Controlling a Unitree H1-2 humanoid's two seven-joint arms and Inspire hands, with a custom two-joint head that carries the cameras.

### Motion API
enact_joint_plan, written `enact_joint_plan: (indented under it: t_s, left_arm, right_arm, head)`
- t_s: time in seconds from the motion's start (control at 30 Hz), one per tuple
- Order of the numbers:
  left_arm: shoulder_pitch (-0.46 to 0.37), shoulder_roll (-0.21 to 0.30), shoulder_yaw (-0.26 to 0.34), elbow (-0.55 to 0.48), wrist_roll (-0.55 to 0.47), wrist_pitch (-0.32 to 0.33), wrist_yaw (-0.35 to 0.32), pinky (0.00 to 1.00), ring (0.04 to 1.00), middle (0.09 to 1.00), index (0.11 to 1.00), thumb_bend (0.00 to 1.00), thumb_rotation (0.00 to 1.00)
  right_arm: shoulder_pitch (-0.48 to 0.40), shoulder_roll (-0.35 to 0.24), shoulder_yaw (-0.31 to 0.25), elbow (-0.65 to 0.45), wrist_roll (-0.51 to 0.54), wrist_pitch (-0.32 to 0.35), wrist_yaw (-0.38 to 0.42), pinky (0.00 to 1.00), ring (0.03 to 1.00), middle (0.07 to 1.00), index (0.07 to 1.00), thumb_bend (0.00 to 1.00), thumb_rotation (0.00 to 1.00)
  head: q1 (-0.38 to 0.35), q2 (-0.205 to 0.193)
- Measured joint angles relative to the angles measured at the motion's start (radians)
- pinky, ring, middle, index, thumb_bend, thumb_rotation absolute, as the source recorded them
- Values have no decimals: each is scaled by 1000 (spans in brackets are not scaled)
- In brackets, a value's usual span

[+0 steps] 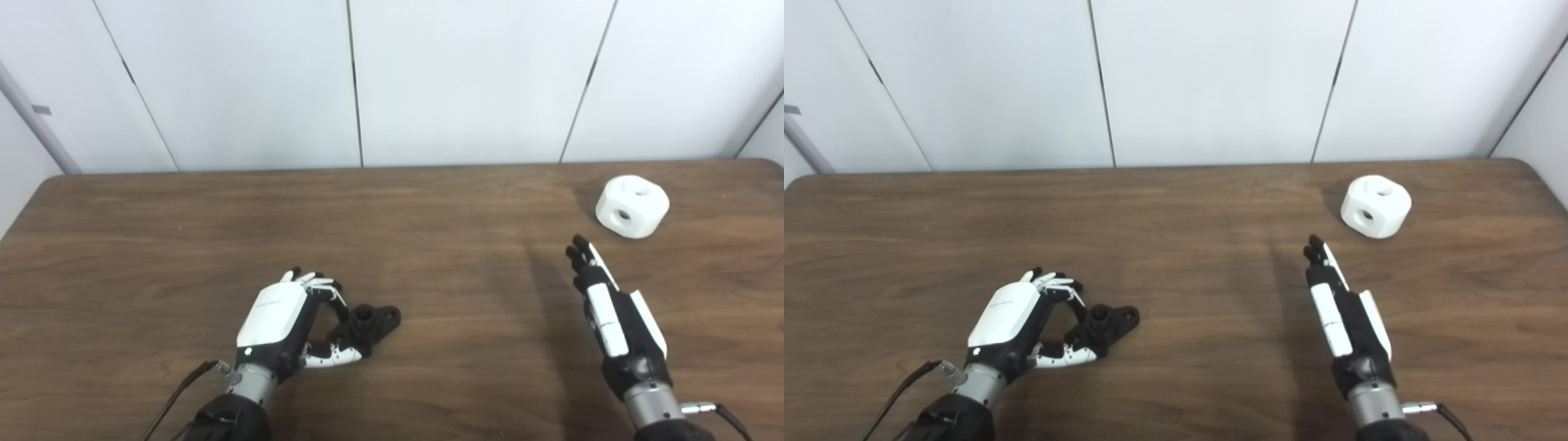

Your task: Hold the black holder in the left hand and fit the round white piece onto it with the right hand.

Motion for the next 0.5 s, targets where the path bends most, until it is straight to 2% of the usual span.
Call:
enact_joint_plan:
  t_s: [0.23,0.5]
  left_arm:
    - [25,-15,-9,-37,42,-19,-40,1000,898,788,486,521,48]
    - [57,-50,-19,-49,78,-55,-37,1000,894,783,486,522,48]
  right_arm:
    - [-1,-3,-21,-20,1,37,0,1000,988,955,961,626,1000]
    - [-2,-7,-43,-51,19,75,4,1000,980,961,963,646,1000]
  head:
    - [-8,29]
    - [-17,46]
